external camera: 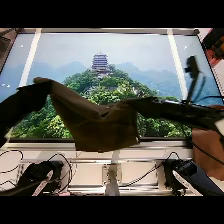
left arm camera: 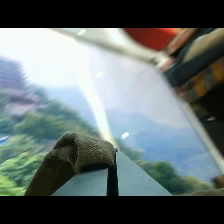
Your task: Fold the clothes and pants, and hang the long-sleeved shirts on hangers.
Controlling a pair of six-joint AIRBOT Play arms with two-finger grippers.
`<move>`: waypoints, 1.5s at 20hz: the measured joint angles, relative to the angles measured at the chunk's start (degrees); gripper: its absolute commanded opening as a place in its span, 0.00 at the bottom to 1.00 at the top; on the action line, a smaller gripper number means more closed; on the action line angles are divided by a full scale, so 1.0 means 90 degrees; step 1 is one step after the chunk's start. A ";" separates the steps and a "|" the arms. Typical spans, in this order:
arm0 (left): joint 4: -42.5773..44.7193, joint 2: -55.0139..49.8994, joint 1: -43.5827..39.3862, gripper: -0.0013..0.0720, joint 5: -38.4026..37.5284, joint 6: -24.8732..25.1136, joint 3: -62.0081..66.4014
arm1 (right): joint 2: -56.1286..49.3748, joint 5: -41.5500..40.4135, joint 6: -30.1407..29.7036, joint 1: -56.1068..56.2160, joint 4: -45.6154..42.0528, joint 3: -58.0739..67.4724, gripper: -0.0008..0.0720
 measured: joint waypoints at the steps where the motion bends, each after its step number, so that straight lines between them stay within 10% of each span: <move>1: 0.0141 -0.0410 -0.0002 0.03 -0.0243 0.0000 -0.0051 | -0.0316 -0.0403 0.0058 0.0034 -0.0090 -0.0131 0.07; 10: 0.0068 -0.3910 -0.0087 0.03 -0.3213 -0.0005 -0.0177 | -0.2900 -0.3767 0.0226 -0.0107 -0.0245 -0.0398 0.07; 22: 0.0670 -0.4248 -0.0095 0.03 0.1880 0.0369 -0.0182 | -0.3332 0.0889 -0.0697 -0.1251 -0.1107 -0.0410 0.08; 26: 0.0855 -0.4248 -0.0095 0.49 0.2484 0.0408 -0.0182 | -0.3334 0.1202 -0.0971 -0.0993 -0.1438 -0.0418 0.57; 30: 0.0843 -0.4248 -0.0100 0.52 0.2902 0.0410 -0.0182 | -0.3332 0.1263 -0.1127 -0.0906 -0.1571 -0.0410 0.59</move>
